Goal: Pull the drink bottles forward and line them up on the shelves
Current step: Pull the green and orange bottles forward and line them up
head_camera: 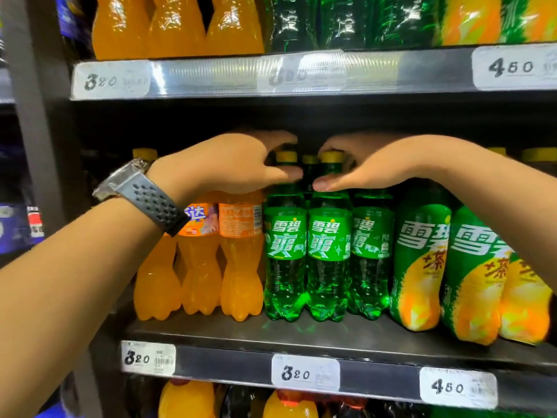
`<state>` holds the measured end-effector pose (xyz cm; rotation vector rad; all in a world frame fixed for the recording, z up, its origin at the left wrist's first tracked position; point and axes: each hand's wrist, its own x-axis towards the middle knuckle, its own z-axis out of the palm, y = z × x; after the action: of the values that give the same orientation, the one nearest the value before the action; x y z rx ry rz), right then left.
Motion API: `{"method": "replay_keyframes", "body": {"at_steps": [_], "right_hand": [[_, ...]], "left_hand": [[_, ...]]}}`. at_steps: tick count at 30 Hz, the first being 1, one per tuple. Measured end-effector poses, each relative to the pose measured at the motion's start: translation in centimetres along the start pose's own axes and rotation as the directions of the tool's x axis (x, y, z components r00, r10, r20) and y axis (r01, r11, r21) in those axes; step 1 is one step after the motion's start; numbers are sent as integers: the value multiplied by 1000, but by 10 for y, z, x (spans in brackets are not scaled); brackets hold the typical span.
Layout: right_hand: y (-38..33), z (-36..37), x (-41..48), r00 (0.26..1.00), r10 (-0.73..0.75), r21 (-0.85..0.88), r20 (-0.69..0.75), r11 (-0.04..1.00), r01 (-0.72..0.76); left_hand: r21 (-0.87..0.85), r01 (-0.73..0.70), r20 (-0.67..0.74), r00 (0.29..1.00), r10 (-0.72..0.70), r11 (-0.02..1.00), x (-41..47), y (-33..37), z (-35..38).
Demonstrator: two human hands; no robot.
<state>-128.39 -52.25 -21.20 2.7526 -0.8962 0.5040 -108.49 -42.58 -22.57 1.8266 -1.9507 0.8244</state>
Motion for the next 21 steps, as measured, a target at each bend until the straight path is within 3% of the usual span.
{"method": "replay_keyframes", "body": {"at_steps": [3,8,12,16,21], "right_hand": [[-6,2,3,996,1,29,-92,1000,2],[-60,15,18,956,-113,76,-271,987,138],[-103,21,43,953,-60,56,-296,995,81],[-122,22,60,941,31,-106,-337,992,-71],[-122,18,65,957,53,-6,-285,998,-57]], "left_hand": [[50,91,-76,993,-88,995,-14,-28,-10],[82,267,3,963,-268,960,-46,-70,-21],[166,378,33,921,-388,911,-46,-76,-13],[91,317,-75,947,-311,944,-47,-85,-12],[8,240,-104,966,-238,971,-46,-85,-13]]}}
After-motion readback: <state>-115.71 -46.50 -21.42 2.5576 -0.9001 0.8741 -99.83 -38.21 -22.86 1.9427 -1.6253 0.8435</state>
